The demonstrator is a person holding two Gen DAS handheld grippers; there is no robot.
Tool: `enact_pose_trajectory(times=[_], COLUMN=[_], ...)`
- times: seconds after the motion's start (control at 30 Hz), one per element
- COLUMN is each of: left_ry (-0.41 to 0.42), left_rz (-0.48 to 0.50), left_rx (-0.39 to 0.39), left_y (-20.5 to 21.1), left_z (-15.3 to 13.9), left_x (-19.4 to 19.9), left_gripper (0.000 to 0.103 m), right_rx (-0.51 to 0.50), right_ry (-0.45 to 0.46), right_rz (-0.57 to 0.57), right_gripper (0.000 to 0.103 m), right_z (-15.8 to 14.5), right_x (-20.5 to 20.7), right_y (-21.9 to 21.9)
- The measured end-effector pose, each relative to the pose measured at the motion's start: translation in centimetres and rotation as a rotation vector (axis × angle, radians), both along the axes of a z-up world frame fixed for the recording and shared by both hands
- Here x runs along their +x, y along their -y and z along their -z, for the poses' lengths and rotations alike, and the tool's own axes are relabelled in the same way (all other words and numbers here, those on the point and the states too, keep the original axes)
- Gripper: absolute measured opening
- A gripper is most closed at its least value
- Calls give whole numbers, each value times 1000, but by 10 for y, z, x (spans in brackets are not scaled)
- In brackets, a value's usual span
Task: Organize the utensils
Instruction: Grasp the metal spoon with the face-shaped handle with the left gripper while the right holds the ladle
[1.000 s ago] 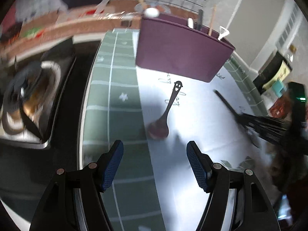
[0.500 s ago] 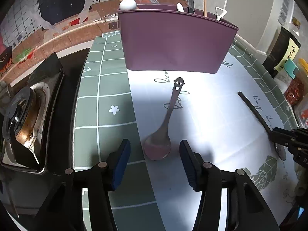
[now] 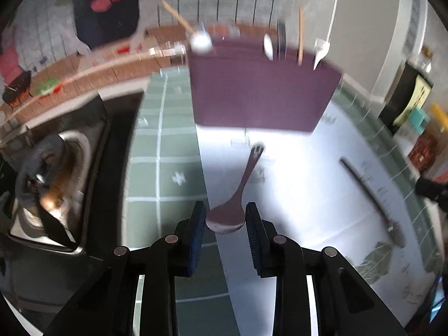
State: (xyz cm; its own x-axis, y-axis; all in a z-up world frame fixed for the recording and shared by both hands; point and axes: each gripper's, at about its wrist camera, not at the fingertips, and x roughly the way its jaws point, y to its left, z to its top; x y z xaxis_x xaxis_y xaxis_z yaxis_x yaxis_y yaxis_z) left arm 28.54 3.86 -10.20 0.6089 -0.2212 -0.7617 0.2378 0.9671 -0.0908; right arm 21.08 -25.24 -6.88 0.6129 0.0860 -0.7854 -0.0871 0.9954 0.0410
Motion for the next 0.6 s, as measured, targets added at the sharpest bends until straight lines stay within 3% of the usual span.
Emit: enact_pose_trajectory(times=[0.13, 0.3, 0.6], left_ry=[72, 103, 96], left_rz=[-11, -23, -26], left_rx=[-63, -122, -128], left_y=[-12, -21, -19], left_z=[-33, -58, -66], left_x=[-10, -10, -11], left_gripper=[30, 30, 29], right_rx=[-14, -11, 46], right_ry=[-13, -44, -82], right_rz=[-48, -52, -46], right_gripper=[17, 17, 17], right_z=[1, 11, 19], right_x=[-4, 0, 22], right_y=[-6, -13, -11])
